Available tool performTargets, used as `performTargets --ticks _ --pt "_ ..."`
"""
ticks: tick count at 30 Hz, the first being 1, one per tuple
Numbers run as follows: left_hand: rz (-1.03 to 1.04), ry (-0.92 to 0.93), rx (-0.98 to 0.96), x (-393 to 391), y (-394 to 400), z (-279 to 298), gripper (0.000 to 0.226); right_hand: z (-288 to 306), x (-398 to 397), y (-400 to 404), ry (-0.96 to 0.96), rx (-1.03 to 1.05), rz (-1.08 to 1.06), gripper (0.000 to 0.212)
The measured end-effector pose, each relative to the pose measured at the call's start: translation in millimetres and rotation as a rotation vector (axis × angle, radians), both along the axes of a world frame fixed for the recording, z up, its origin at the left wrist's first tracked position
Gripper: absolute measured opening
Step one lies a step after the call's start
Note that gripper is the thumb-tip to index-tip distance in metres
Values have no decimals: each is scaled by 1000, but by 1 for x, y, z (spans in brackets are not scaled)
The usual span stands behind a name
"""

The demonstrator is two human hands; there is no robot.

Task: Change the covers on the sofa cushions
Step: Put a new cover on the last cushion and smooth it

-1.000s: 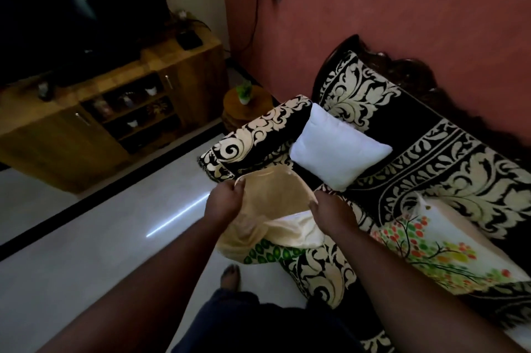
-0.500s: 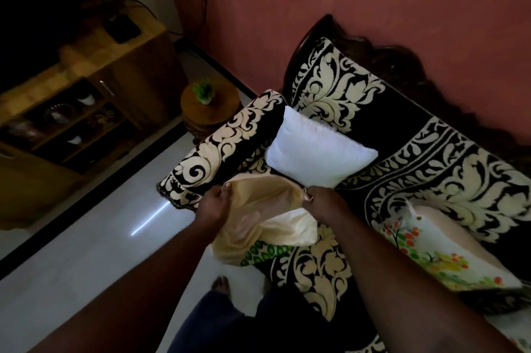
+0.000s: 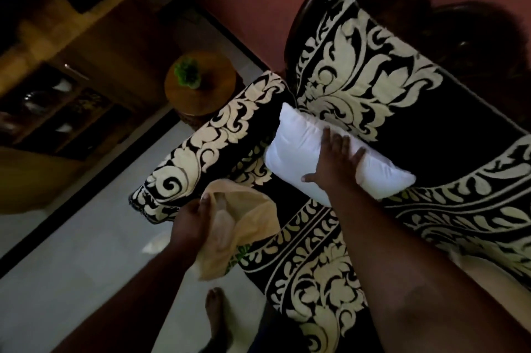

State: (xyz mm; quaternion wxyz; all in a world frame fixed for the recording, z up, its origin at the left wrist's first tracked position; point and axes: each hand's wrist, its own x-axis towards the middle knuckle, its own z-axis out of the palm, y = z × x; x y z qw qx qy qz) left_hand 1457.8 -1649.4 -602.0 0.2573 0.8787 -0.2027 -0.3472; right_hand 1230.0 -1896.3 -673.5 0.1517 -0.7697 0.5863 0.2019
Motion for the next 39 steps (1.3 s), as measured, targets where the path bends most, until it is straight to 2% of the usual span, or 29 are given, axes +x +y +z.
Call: performTargets --ticks 2,5,8,10,13,17,20,24,30,35,39 --pt "25 -24 28 0 -5 -5 59 -16 3 9 60 -82 23 146" --pt "-11 -49 59 -1 -8 -1 51 -27 -5 29 69 -219 30 94" --pt "-46 -81 70 1 0 5 43 -19 -16 47 -44 -152 78 47" --pt "-64 -83 62 7 11 9 46 -4 -23 61 -106 -140 96 36" --pt "-34 -70 44 15 29 23 45 23 -39 86 -211 -169 100 42" --pt "-36 -84 -36 24 59 60 44 80 -66 137 -408 -194 4 54" --pt "-78 -80 -101 30 83 82 45 132 -79 184 -452 -262 -17 66" --pt "-128 -51 -169 36 118 114 47 203 -84 258 -398 -370 29 62" --pt "-185 -71 -245 42 169 161 45 279 -101 373 -556 -441 46 53" --pt "-165 -114 -226 30 194 180 44 300 -157 426 -631 -531 57 49" --pt "-145 -121 -265 9 216 194 41 302 -194 436 -578 -555 225 50"
